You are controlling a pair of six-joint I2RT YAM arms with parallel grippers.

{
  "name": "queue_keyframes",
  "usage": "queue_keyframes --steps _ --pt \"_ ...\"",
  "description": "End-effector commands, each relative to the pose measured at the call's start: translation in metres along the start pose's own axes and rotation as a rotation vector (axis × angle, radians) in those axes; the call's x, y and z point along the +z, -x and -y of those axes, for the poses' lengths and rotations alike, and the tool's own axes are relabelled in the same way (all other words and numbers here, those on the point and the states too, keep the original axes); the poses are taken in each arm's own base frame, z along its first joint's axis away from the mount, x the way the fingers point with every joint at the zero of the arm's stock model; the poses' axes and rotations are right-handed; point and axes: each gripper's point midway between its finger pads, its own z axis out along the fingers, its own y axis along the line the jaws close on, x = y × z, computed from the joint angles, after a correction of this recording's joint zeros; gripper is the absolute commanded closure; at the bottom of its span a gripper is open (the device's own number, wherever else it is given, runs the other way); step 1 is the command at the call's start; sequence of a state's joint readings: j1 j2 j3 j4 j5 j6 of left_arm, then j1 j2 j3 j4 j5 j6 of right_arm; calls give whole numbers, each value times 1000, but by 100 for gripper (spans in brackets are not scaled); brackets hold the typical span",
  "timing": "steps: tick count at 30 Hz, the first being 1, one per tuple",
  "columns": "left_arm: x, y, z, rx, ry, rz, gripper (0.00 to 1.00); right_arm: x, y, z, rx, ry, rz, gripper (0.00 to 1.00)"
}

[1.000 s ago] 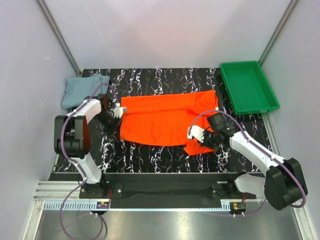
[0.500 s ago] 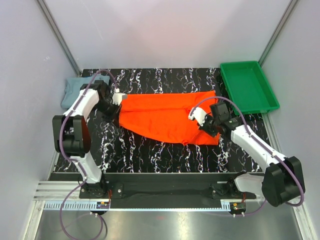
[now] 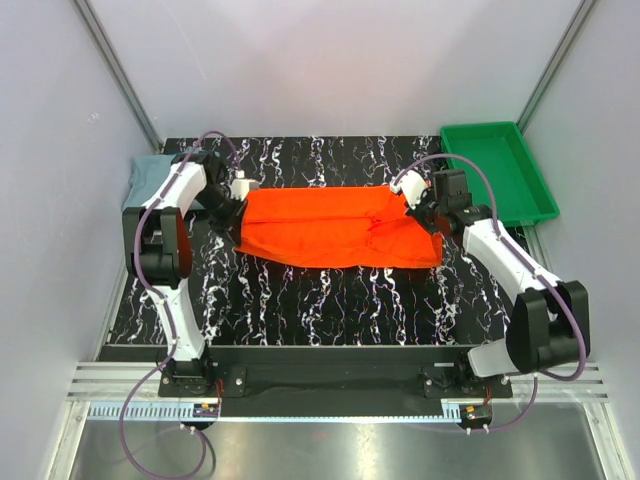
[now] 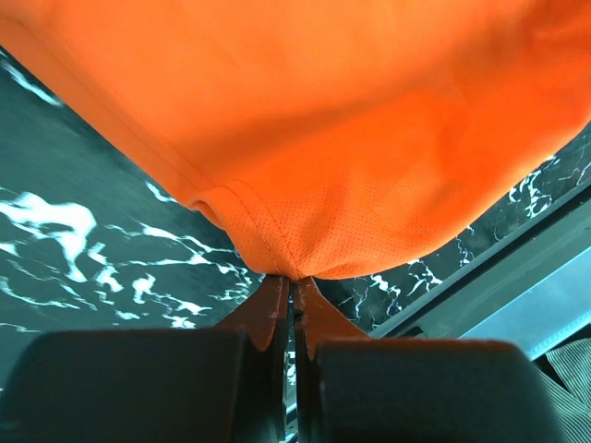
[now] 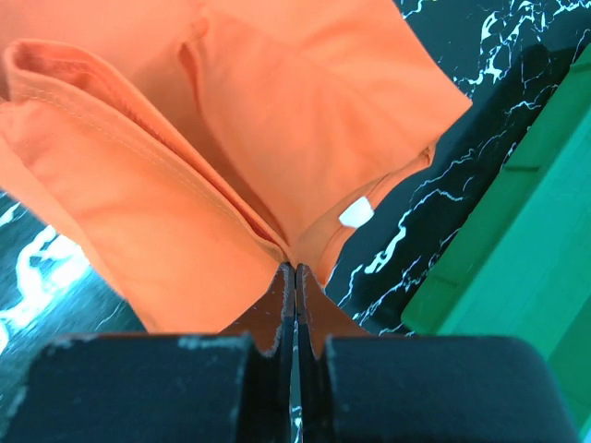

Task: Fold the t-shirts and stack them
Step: Fold the tshirt

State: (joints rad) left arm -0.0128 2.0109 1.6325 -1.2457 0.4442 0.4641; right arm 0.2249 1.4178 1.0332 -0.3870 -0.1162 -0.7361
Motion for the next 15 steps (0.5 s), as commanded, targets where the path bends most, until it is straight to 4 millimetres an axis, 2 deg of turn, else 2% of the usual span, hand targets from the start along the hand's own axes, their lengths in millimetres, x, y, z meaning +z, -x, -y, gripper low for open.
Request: queue_keyframes --steps 1,4,15 --pt "-12 17 -4 14 3 15 100 7 24 29 8 -76 61 100" --pt "-18 30 -8 22 15 30 100 20 19 36 14 -81 45 100" --pt "-1 52 -26 -13 -2 11 100 54 32 80 54 -143 61 100"
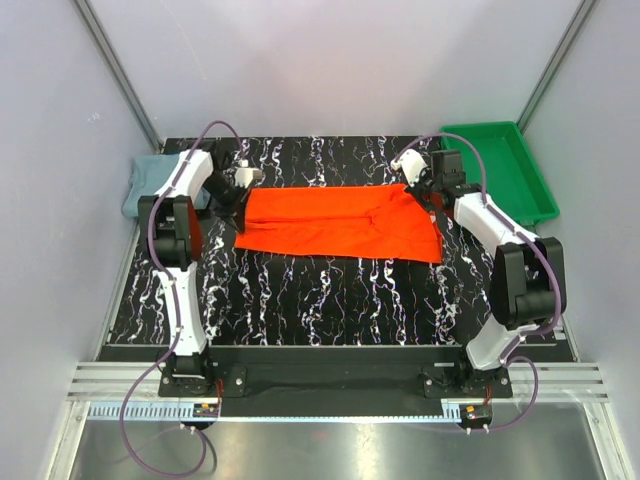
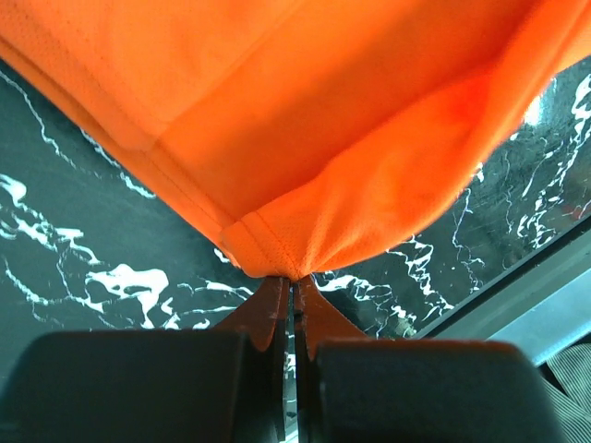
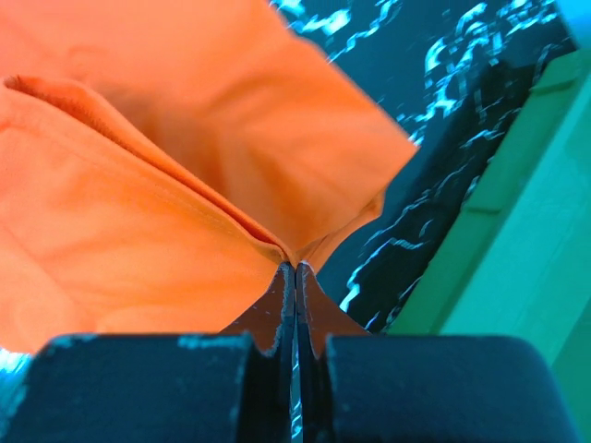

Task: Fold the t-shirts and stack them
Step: Fold the tshirt

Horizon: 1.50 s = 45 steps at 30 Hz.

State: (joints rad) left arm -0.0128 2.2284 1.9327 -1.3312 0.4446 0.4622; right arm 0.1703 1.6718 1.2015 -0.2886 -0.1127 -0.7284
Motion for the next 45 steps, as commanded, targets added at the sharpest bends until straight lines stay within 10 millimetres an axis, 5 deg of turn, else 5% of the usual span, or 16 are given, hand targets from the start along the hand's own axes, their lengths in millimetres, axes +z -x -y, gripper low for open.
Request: queue_keyframes --steps 1,11,17,31,45 --pt "-3 7 -3 -19 -10 -1 100 1 35 41 15 -111 90 100" --pt "11 21 -14 -44 -15 16 100 40 33 50 33 -103 65 100" --pt "-9 36 -3 -19 -16 93 100 60 28 56 52 -112 42 100" --pt "-28 30 1 -26 33 111 100 79 30 75 80 -149 44 100" --pt "-12 33 -44 -86 115 93 100 113 27 86 88 -164 10 100"
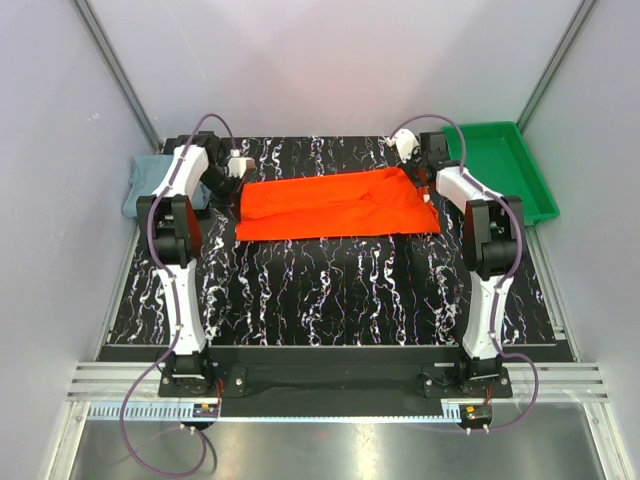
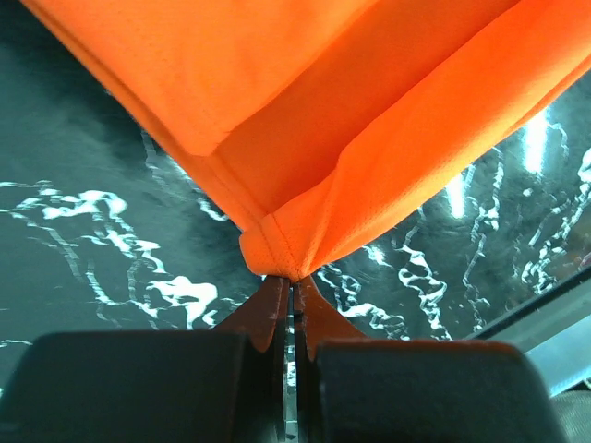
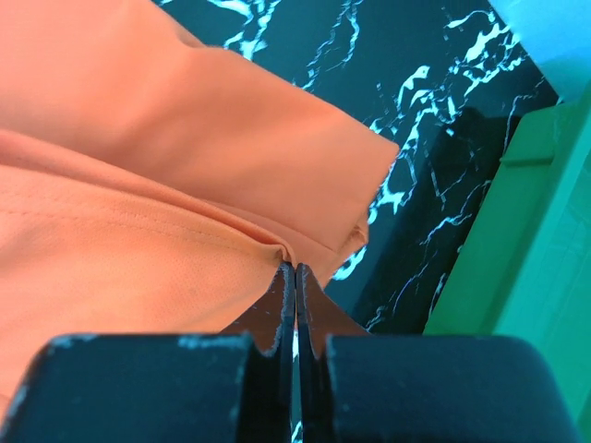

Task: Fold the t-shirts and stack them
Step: Fold the tshirt

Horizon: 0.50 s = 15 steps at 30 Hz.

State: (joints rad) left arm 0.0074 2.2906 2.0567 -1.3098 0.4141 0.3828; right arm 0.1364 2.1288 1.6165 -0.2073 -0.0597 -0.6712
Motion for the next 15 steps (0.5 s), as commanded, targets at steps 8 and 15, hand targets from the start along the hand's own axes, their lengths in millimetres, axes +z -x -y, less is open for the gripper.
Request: queue_keyframes --steps 8,15 --pt "18 21 -43 -34 100 24 74 35 9 31 28 -95 -35 86" --pt "0 39 -26 21 106 94 32 16 34 53 99 -178 26 37"
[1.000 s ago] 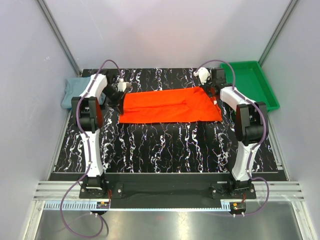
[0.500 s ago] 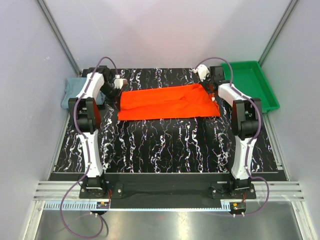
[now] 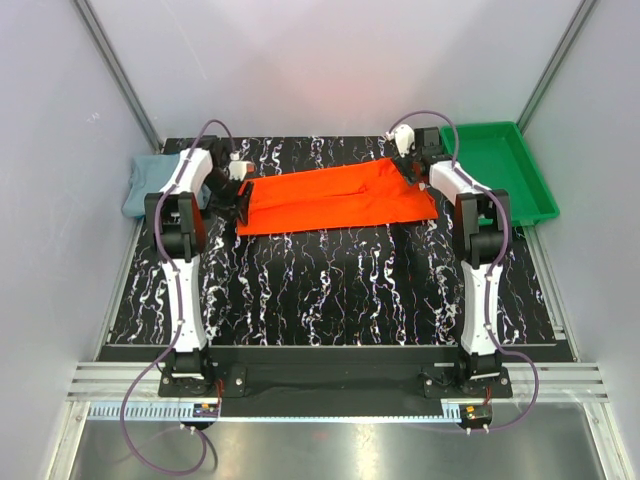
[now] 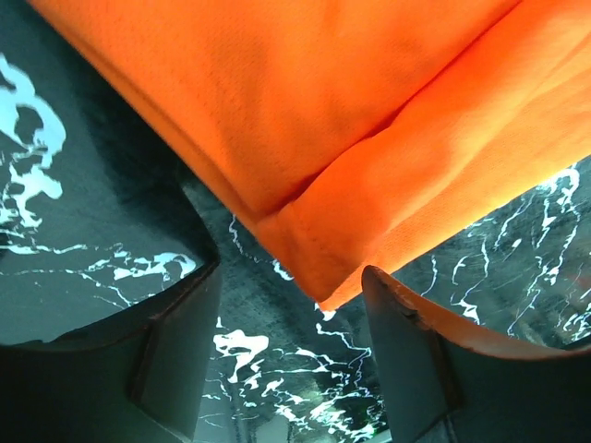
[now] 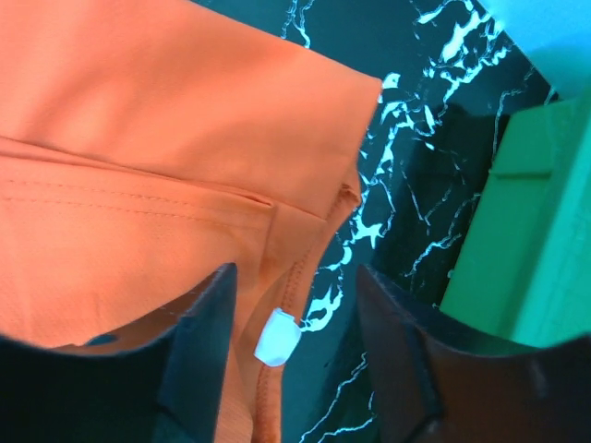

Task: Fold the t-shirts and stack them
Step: Fold the tshirt

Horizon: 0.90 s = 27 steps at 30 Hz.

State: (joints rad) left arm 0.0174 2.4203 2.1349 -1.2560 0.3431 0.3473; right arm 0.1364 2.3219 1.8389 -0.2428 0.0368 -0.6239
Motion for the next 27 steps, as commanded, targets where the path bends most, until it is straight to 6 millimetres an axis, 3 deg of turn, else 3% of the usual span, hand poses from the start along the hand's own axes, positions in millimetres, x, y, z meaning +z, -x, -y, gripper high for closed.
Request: queue_keyframes --steps 1,3,4,5,6,8,11,16,21,27 --pt "-45 32 13 72 48 148 32 -32 41 37 68 -106 90 34" --pt "-58 36 14 76 71 176 32 -49 50 42 100 -117 114 31" --pt "-68 40 26 107 94 198 32 -56 55 42 109 -109 130 31" --pt "-74 41 29 115 99 211 23 -60 51 36 118 -90 125 31" --pt "-76 38 33 117 96 213 3 -66 54 33 142 -77 136 31" --pt "-83 41 50 129 58 246 1 -81 59 22 171 -11 163 31" --pt "-68 40 68 143 -11 217 1 -89 67 1 259 111 175 32" --pt "-36 47 72 135 -49 171 2 -75 60 -43 435 323 79 34" --pt "-23 48 80 151 -92 153 4 -62 53 -56 462 376 53 37" --pt "-5 53 69 145 -74 136 4 -38 31 -77 490 428 -40 37"
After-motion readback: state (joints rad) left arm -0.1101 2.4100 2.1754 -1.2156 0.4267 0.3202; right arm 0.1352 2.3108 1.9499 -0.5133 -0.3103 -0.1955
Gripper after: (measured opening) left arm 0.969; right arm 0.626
